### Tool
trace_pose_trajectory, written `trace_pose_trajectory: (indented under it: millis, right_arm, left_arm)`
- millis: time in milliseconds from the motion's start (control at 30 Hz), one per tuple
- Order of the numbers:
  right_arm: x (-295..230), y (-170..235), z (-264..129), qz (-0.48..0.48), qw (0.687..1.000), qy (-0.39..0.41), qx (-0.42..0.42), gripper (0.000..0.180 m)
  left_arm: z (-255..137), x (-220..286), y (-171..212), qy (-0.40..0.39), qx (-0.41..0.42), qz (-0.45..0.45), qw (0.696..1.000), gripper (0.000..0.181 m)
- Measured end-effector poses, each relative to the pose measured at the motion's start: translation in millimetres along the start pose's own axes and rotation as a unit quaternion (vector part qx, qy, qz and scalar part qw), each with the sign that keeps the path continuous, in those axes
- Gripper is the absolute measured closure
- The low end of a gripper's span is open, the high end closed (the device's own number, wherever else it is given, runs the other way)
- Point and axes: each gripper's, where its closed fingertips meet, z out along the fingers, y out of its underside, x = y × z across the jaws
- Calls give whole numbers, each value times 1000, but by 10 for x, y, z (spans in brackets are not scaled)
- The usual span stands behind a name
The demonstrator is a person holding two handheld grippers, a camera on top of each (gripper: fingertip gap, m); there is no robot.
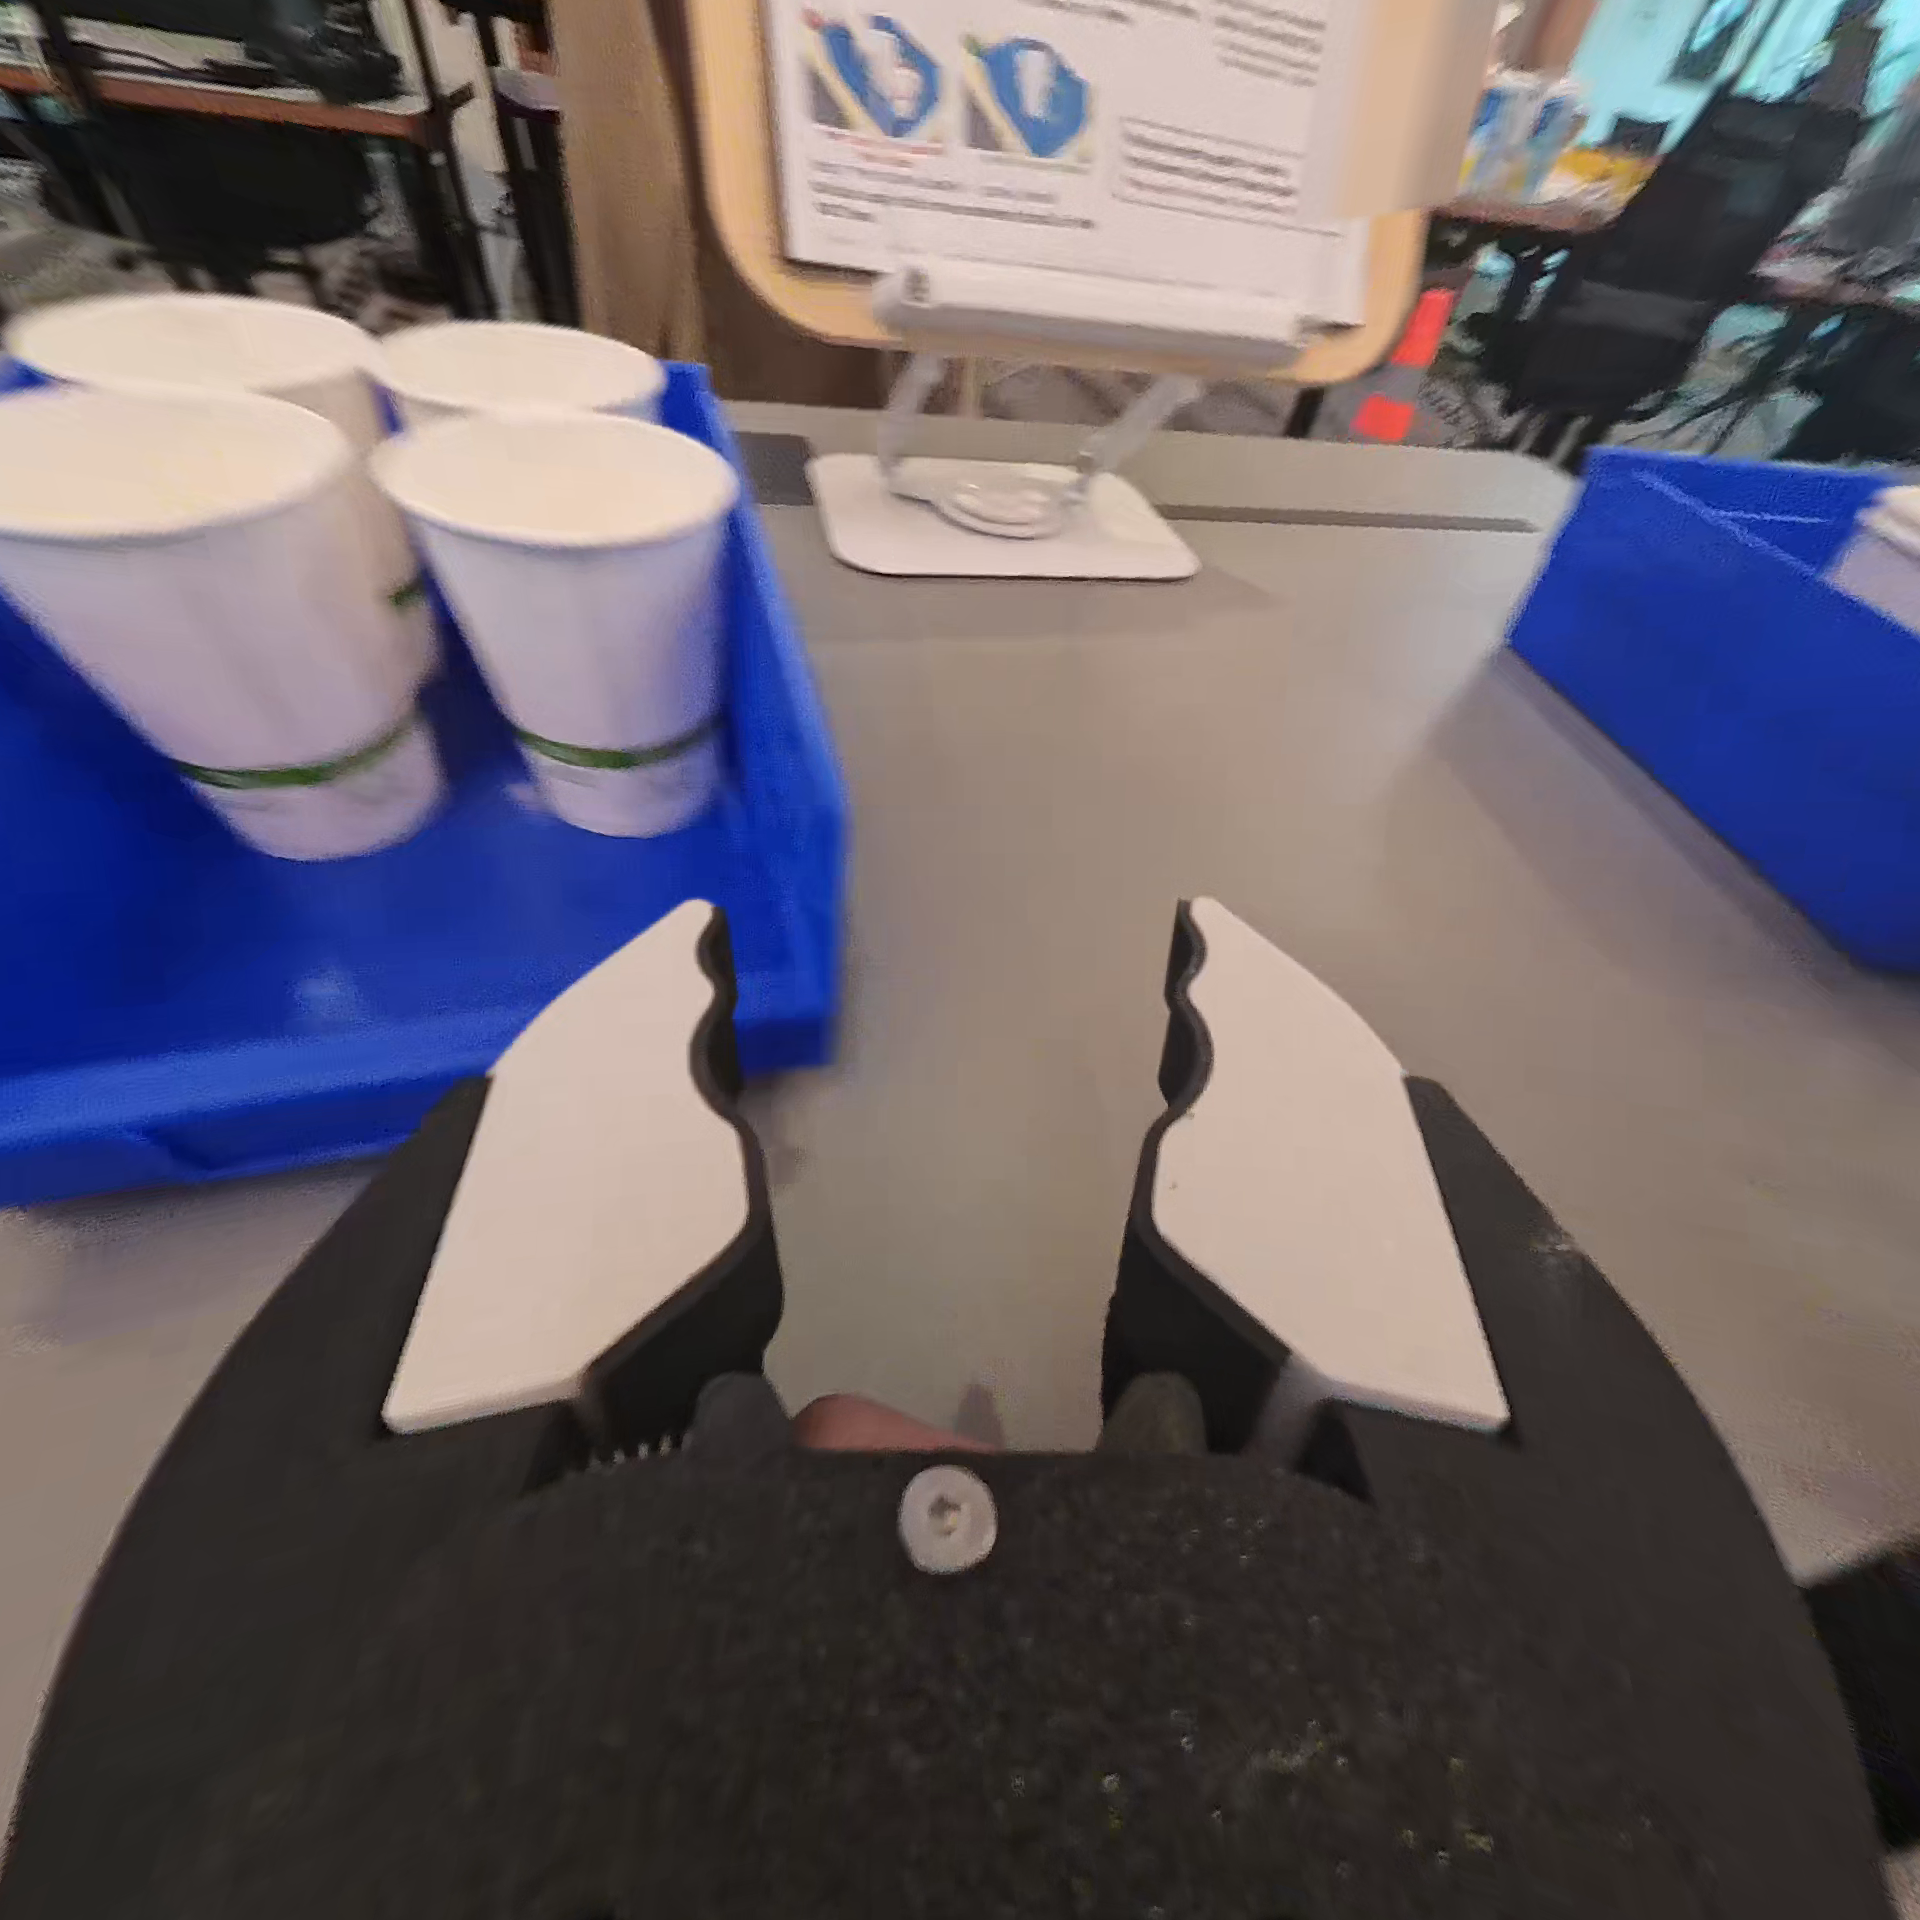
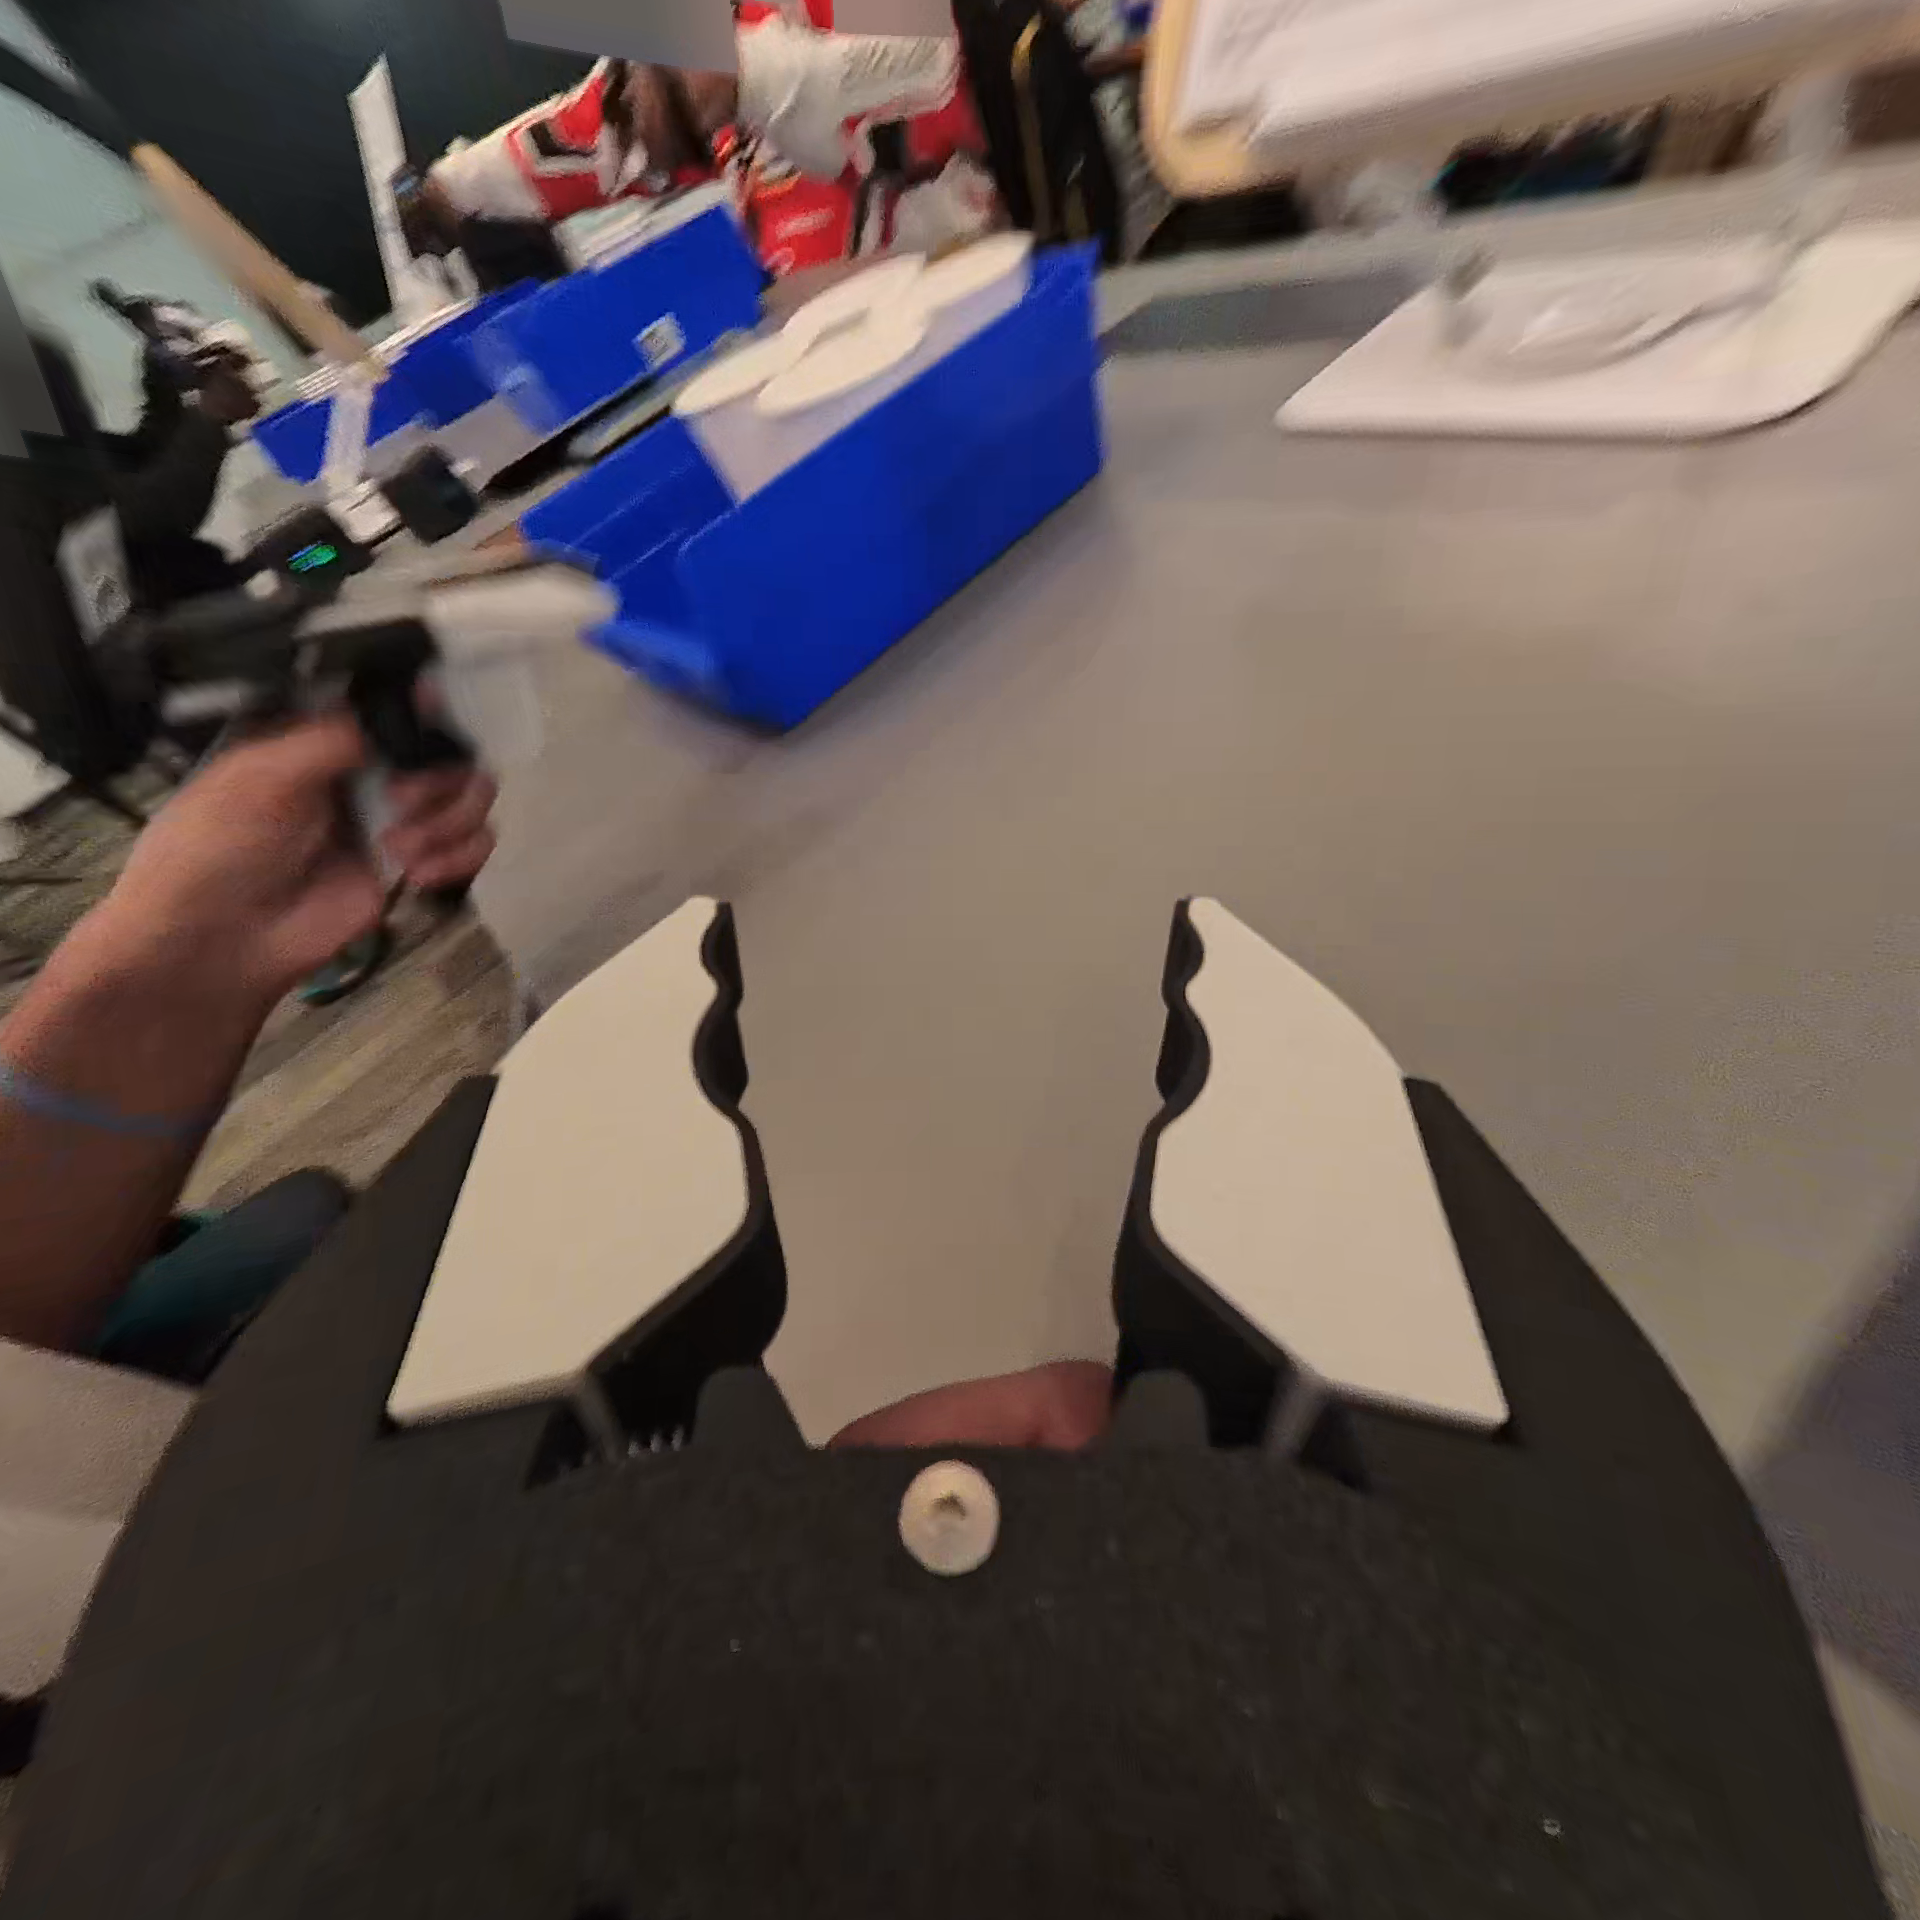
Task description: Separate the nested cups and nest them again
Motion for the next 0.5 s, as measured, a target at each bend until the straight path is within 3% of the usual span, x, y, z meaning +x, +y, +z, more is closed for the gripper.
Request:
trace_pose_trajectory:
  millis: [167, 333, 500]
  right_arm:
    - [-474, 382, 255, 28, 994, -92, -55, 107]
    - [-230, 236, 96, -54, 996, -46, -57, 107]
    - [-38, 102, -79, -13, 999, -38, -30, 109]
  left_arm:
    - [420, -776, -321, -42, -73, 53, 995, 94]
    - [988, -1123, -294, -17, -150, 66, 986, 92]
    - [1340, -1190, -253, 0, -176, 65, 982, 90]
